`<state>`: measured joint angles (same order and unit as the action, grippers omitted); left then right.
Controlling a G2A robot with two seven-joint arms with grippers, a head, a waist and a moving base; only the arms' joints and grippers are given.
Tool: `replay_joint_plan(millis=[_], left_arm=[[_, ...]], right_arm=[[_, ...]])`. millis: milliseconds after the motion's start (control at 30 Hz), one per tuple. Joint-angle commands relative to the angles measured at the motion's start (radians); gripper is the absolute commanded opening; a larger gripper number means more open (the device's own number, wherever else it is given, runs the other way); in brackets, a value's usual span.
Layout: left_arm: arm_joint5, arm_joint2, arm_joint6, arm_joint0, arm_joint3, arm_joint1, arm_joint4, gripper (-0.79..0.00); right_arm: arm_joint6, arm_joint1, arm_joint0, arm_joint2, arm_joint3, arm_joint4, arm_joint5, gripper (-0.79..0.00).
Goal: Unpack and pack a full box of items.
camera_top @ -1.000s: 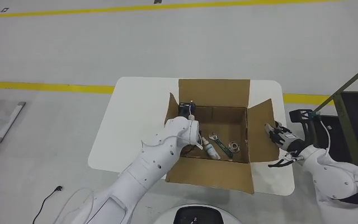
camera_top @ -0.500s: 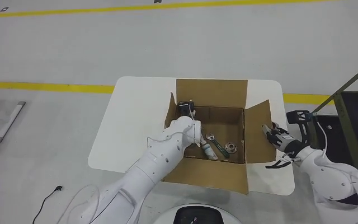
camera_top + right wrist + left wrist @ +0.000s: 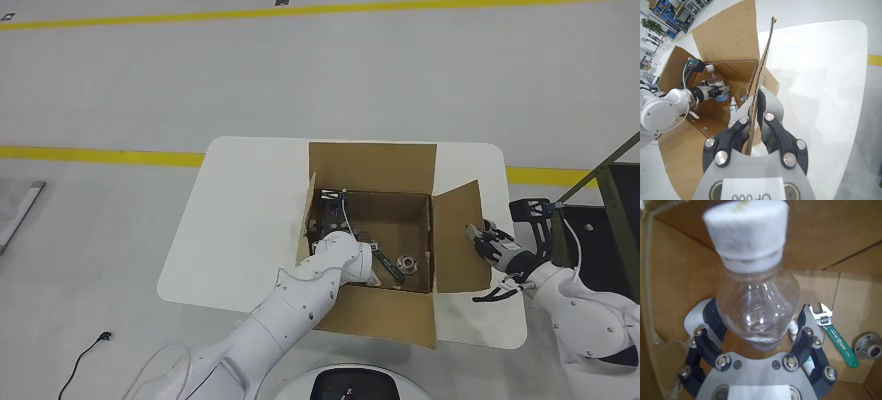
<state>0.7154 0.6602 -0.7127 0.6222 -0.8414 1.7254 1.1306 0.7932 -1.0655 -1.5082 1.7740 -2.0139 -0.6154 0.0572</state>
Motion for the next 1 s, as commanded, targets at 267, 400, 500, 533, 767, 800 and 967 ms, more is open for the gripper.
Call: replay_joint_plan(millis=[267,400,500,533,767,800,967], left_arm=[[0.051,0.023,0.032,0.097,-0.126,-0.023,0.161,0.0],[0.044,0.032,0.044,0.131,-0.159,-0.028,0.209,0.0],[0.031,0.047,0.061,0.149,-0.166,-0.03,0.221,0.0],[0.026,0.05,0.07,0.153,-0.168,-0.029,0.228,0.0],[0.003,0.077,0.086,0.161,-0.154,-0.019,0.224,0.0],[-0.001,0.084,0.087,0.16,-0.15,-0.017,0.216,0.0],[-0.024,0.11,0.111,0.151,-0.121,-0.005,0.179,0.0]], right_arm=[[-0.003,0.004,-0.004,0.004,-0.003,0.002,-0.001,-0.785],[-0.004,0.006,-0.003,0.001,-0.006,0.002,-0.001,-0.785],[-0.005,0.007,-0.003,-0.001,-0.006,0.003,-0.001,-0.785],[-0.005,0.007,-0.003,-0.001,-0.006,0.003,-0.001,-0.785],[-0.006,0.009,-0.006,-0.003,-0.008,0.005,-0.007,-0.785],[-0.005,0.01,-0.007,-0.003,-0.008,0.006,-0.008,-0.785],[-0.007,0.011,-0.008,-0.006,-0.009,0.009,-0.01,-0.785]])
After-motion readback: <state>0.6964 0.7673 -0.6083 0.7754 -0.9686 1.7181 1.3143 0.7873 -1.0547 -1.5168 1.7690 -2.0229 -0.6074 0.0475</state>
